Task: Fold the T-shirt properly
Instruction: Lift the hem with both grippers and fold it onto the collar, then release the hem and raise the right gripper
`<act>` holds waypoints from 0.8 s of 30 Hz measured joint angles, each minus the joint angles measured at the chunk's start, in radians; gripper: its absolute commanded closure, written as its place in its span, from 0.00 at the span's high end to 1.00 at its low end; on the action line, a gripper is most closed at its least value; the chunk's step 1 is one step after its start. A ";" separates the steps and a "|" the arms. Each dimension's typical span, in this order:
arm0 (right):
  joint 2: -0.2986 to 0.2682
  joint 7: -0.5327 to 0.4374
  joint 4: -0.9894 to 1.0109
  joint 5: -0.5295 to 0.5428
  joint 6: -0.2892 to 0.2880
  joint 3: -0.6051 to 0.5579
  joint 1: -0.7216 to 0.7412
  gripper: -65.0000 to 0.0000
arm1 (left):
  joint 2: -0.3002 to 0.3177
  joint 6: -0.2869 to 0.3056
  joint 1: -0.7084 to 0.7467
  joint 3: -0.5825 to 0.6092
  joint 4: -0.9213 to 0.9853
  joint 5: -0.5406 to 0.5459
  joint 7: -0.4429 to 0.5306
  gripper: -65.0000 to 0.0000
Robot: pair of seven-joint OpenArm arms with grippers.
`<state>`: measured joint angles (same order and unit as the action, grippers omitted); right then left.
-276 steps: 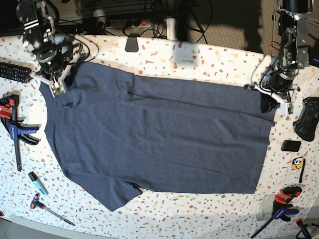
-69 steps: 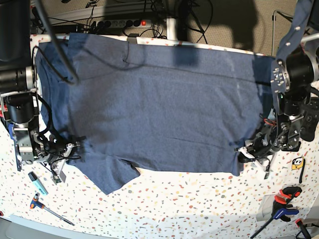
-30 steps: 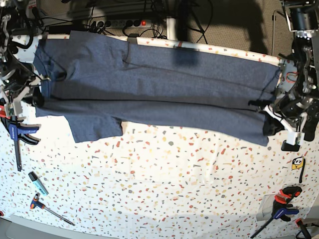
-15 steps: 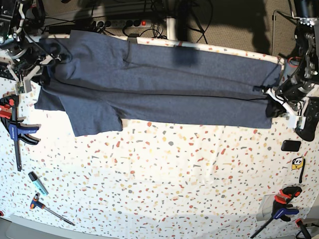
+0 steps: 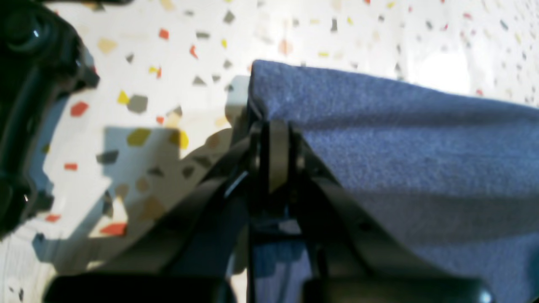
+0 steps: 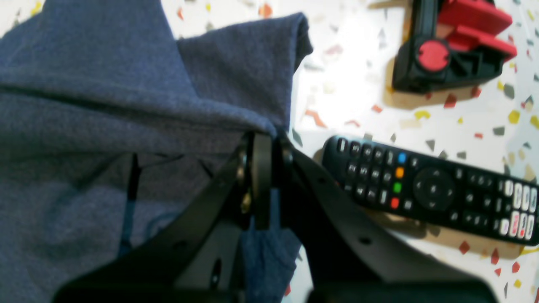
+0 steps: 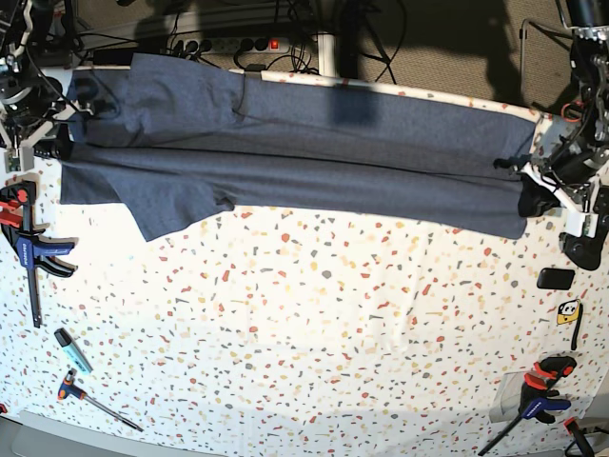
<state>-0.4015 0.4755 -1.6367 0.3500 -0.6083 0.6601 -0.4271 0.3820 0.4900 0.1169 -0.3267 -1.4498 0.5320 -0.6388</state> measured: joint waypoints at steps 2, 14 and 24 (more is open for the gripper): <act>0.000 0.005 0.000 0.000 0.000 0.000 0.000 0.00 | 0.000 0.000 0.002 0.000 0.000 -0.001 -0.002 0.00; -0.003 0.065 0.000 0.079 0.005 0.001 0.019 0.53 | 0.003 -0.016 0.007 -0.004 0.000 -0.015 0.012 0.43; -0.006 0.288 0.009 0.227 -0.022 -0.110 0.285 0.53 | 0.022 -0.016 -0.009 -0.006 0.000 0.026 0.048 0.43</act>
<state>-0.4080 0.7639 -1.6276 0.5770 -0.6300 0.5503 -0.1425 0.4038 0.4744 0.1081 -0.3332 -1.4494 0.5579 -0.5903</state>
